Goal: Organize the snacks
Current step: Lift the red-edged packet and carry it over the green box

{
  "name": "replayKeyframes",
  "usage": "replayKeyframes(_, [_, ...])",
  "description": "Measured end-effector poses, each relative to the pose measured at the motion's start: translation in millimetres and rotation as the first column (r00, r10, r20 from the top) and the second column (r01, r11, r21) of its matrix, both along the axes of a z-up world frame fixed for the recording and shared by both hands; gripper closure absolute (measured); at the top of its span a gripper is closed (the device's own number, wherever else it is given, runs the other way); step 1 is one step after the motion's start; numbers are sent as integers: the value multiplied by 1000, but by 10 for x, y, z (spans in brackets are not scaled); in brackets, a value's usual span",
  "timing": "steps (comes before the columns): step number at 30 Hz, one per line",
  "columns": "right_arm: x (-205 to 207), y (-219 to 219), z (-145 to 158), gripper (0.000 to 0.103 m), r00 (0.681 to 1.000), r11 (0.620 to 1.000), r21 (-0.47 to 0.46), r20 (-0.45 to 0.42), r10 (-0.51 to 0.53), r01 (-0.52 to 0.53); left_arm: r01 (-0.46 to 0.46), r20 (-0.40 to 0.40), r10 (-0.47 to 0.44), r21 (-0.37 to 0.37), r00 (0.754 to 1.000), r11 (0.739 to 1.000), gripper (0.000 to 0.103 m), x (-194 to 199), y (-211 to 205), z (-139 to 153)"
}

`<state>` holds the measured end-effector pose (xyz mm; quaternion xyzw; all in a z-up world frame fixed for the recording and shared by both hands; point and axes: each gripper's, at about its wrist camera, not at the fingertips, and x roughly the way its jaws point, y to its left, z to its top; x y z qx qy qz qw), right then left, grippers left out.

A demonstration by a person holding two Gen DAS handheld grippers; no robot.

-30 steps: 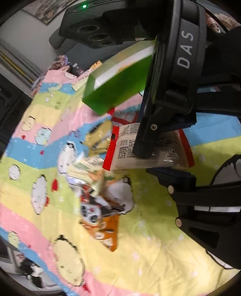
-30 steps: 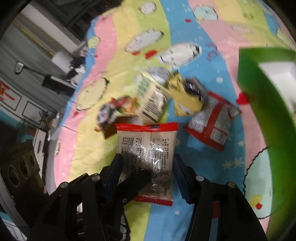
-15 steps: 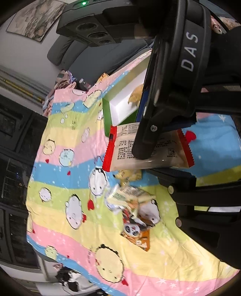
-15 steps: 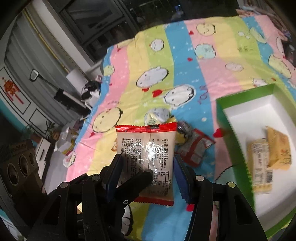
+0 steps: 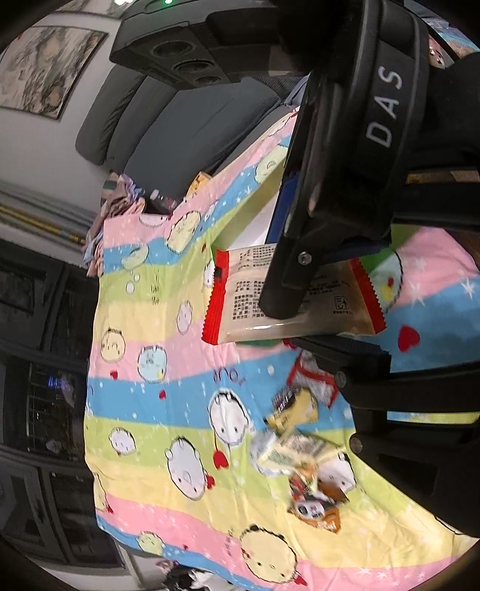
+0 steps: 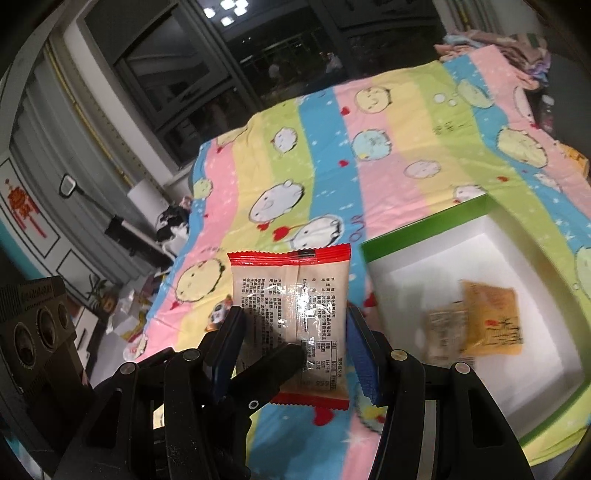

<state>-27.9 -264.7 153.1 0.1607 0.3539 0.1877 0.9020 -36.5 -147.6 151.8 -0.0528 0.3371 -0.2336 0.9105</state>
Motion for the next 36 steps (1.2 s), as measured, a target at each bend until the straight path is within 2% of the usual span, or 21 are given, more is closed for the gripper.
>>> replayKeyframes(9, [32, -499, -64, 45, 995, 993, 64, -13, -95, 96, 71, -6, -71, 33, 997, 997, 68, 119, -460, 5])
replayKeyframes(21, [122, -1026, -300, 45, 975, 971, 104, -93, -204, 213, 165, -77, -161, 49, 984, 985, 68, 308, -958, -170])
replayKeyframes(36, [305, -1310, -625, 45, 939, 953, 92, -220, -265, 290, 217, -193, -205, 39, 959, 975, 68, 536, -1261, -489])
